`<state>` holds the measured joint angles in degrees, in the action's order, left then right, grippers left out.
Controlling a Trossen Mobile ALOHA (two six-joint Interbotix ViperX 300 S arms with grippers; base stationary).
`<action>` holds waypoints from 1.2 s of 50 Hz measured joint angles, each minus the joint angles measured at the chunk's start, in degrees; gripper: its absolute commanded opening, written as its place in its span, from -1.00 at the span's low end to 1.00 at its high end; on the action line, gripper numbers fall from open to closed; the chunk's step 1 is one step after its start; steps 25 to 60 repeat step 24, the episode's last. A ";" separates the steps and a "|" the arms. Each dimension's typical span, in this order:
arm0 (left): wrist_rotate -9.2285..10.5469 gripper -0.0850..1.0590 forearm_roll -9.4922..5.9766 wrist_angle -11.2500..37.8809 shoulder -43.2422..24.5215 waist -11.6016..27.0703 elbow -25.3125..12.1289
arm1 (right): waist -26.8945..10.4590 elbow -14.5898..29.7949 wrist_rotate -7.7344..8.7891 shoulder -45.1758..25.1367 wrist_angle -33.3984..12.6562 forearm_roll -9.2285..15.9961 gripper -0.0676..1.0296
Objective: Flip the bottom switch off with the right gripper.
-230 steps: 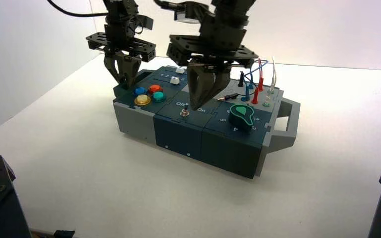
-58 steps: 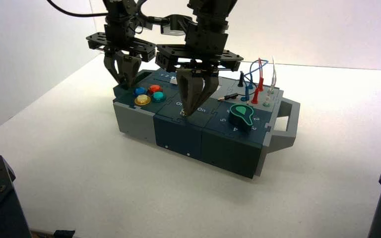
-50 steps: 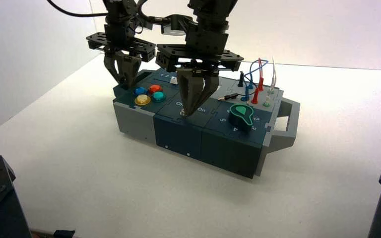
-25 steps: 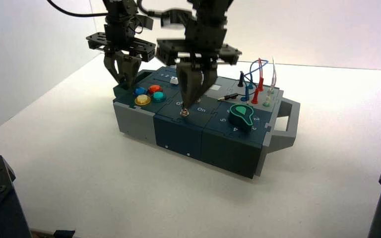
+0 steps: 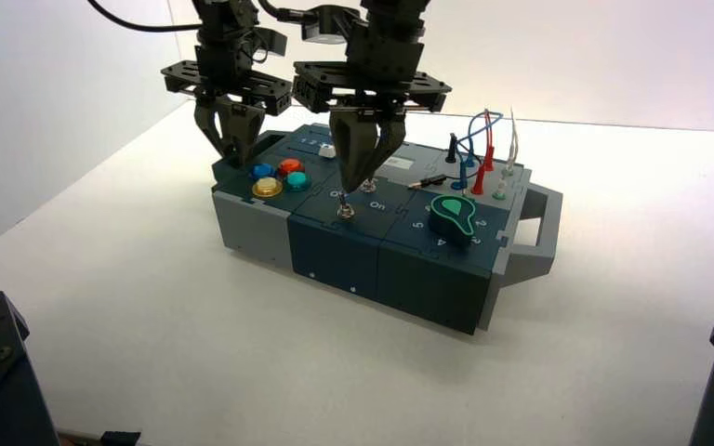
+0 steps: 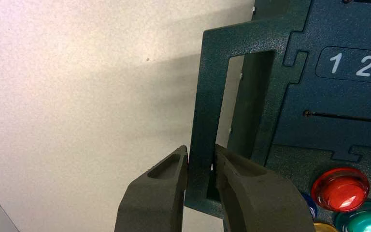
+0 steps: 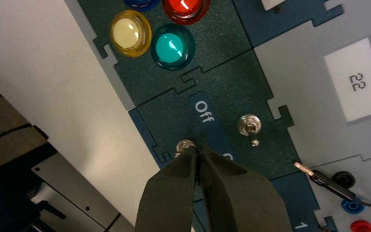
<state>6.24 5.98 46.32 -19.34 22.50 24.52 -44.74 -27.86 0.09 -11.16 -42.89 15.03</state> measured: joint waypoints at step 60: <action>0.00 -0.90 -0.18 0.18 0.00 0.00 -0.09 | -0.18 0.53 -0.26 0.09 0.62 -0.09 -0.92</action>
